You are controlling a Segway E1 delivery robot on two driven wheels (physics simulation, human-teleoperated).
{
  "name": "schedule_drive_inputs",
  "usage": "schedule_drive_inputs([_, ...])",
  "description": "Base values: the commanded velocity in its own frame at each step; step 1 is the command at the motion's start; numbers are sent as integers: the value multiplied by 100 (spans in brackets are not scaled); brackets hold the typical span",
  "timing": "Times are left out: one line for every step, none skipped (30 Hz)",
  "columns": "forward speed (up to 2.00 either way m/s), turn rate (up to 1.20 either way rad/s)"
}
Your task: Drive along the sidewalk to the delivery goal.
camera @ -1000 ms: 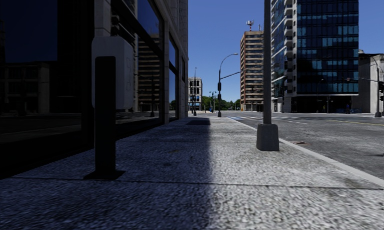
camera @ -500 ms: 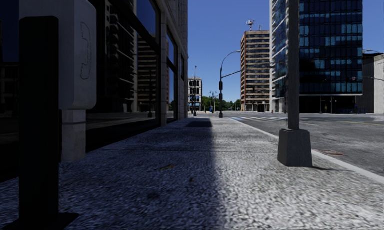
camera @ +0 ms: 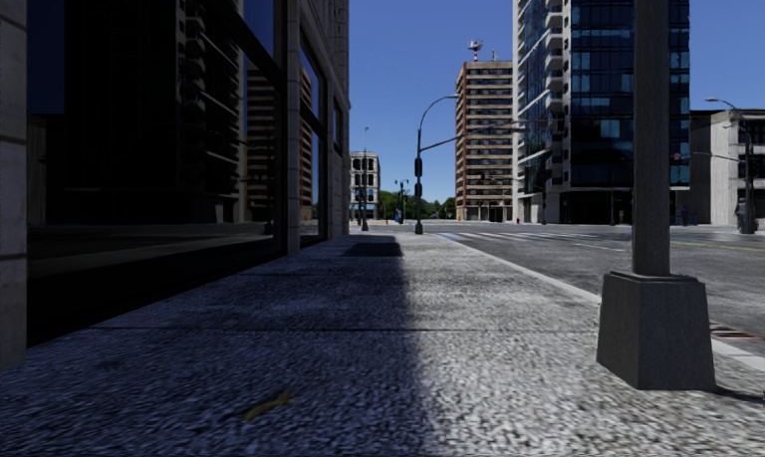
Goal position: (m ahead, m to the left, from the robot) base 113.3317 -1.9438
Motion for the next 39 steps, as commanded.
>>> schedule_drive_inputs([200, 0])
schedule_drive_inputs([200, 0])
schedule_drive_inputs([200, 0])
schedule_drive_inputs([200, 0])
schedule_drive_inputs([200, 0])
schedule_drive_inputs([200, 0])
schedule_drive_inputs([200, 0])
schedule_drive_inputs([200, 0])
schedule_drive_inputs([200, 0])
schedule_drive_inputs([200, 0])
schedule_drive_inputs([200, 0])
schedule_drive_inputs([200, 0])
schedule_drive_inputs([200, 0])
schedule_drive_inputs([200, 0])
schedule_drive_inputs([200, 0])
schedule_drive_inputs([200, 0])
schedule_drive_inputs([200, 0])
schedule_drive_inputs([200, 0])
schedule_drive_inputs([200, 0])
schedule_drive_inputs([200, 0])
schedule_drive_inputs([200, 0])
schedule_drive_inputs([200, 0])
schedule_drive_inputs([200, 0])
schedule_drive_inputs([200, 0])
schedule_drive_inputs([200, 0])
schedule_drive_inputs([200, 0])
schedule_drive_inputs([200, 0])
schedule_drive_inputs([200, 0])
schedule_drive_inputs([200, 0])
schedule_drive_inputs([200, 0])
schedule_drive_inputs([200, 0])
schedule_drive_inputs([200, 0])
schedule_drive_inputs([200, 0])
schedule_drive_inputs([200, 0])
schedule_drive_inputs([200, 0])
schedule_drive_inputs([200, 0])
schedule_drive_inputs([200, 0])
schedule_drive_inputs([200, 0])
schedule_drive_inputs([200, 0])
